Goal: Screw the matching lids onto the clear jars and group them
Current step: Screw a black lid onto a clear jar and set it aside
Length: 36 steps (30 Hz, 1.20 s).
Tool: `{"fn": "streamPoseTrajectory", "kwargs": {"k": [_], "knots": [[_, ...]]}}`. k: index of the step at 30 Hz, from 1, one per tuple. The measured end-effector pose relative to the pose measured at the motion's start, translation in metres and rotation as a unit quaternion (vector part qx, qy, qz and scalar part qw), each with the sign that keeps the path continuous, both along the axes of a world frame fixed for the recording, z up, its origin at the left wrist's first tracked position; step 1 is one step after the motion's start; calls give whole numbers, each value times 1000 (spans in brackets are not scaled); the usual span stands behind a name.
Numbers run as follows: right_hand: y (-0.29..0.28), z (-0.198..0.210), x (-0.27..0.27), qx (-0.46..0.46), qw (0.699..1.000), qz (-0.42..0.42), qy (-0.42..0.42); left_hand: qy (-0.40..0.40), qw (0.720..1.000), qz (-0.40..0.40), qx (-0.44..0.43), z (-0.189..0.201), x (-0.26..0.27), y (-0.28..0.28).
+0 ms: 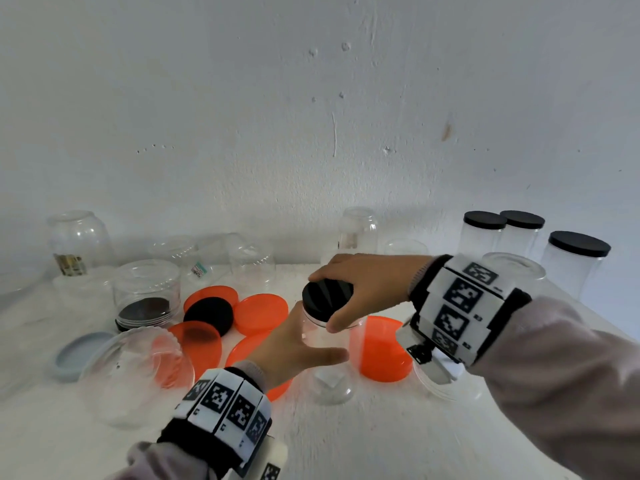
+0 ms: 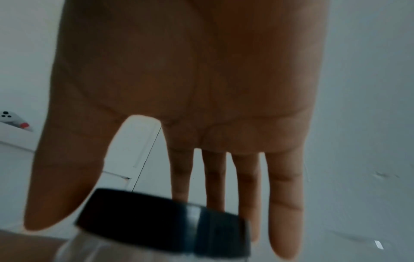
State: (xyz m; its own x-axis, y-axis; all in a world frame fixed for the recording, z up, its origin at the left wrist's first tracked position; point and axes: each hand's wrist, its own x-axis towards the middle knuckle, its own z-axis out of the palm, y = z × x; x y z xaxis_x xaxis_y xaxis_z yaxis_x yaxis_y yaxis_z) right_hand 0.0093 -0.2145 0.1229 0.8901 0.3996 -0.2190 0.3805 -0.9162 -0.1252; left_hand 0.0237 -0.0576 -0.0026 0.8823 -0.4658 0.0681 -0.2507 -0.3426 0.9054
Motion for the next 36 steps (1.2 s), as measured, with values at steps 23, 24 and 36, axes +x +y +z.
{"fn": "streamPoseTrajectory", "kwargs": {"k": [23, 24, 36], "knots": [[12, 15, 16, -64, 997, -9, 42, 1, 1000, -1, -5, 2, -3, -1], [11, 14, 16, -54, 998, -13, 40, 2, 1000, -2, -7, 2, -3, -1], [10, 10, 15, -59, 995, -53, 56, -2, 1000, -7, -9, 0, -2, -1]]}}
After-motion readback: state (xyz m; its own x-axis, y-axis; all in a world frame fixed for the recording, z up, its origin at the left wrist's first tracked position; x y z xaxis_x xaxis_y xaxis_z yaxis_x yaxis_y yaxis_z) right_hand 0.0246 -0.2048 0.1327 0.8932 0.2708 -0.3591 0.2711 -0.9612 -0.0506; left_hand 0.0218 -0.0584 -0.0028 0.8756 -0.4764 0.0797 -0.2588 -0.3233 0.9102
